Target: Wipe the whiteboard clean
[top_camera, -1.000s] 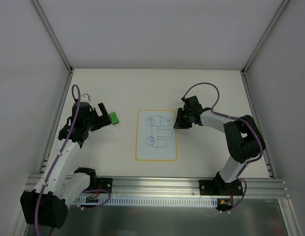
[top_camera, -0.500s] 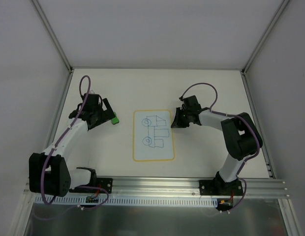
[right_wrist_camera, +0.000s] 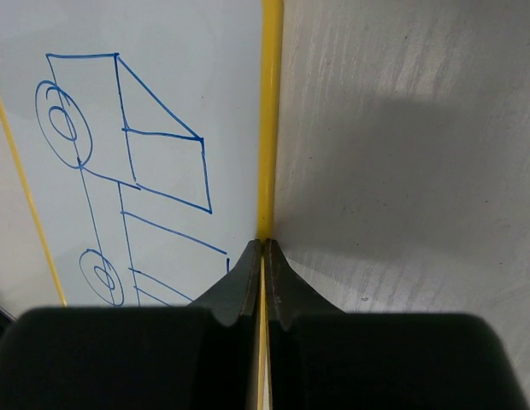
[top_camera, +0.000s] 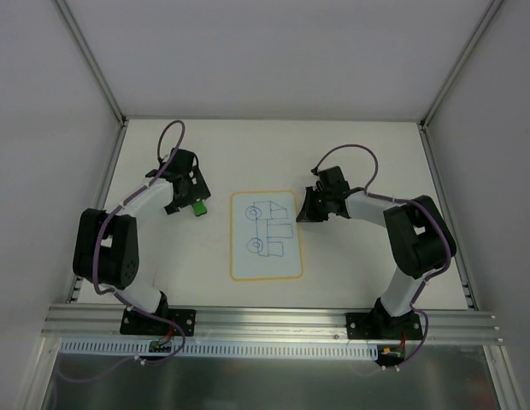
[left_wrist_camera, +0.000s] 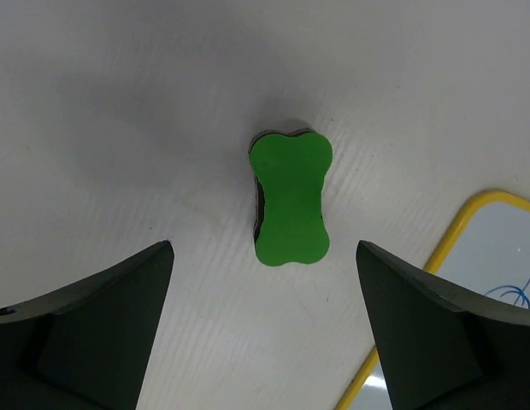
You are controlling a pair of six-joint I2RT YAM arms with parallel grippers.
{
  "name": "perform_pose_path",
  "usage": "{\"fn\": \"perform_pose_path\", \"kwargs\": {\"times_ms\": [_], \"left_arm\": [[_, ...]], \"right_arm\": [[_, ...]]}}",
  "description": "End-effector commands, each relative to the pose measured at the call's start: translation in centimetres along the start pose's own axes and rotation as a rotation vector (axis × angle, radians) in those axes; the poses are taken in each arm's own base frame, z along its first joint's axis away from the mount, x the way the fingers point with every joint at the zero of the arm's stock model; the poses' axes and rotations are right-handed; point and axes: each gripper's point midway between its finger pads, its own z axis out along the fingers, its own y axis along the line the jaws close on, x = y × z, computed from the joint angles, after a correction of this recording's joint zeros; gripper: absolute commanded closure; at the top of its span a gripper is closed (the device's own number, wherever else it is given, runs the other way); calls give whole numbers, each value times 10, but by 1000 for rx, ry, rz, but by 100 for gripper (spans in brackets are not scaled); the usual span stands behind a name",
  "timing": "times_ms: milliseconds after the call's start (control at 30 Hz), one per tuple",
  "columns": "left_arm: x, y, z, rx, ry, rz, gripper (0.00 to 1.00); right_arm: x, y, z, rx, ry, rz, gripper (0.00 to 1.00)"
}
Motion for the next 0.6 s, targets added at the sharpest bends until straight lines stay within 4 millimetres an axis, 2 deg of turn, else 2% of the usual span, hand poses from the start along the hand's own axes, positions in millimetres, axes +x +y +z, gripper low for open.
{"fn": "perform_pose_path", "kwargs": {"times_ms": [0, 200, 333, 367, 467, 567], "left_arm": [[-18, -5, 7, -41, -45, -23, 12], [-18, -5, 25, -82, -26, -13, 21], [-10, -7, 35, -91, 7, 2, 29], [-8, -9, 35, -90, 10, 8, 34], [-4, -13, 37, -86, 18, 18, 40], [2, -17, 37, -83, 25, 28, 41]], "right_arm": [[25, -19, 7, 62, 65, 11, 100], [25, -18, 7, 62, 64, 9, 100], [25, -18, 7, 61, 63, 8, 100], [26, -19, 7, 63, 66, 10, 100], [26, -19, 8, 63, 66, 10, 100], [26, -19, 8, 63, 66, 10, 99]]}}
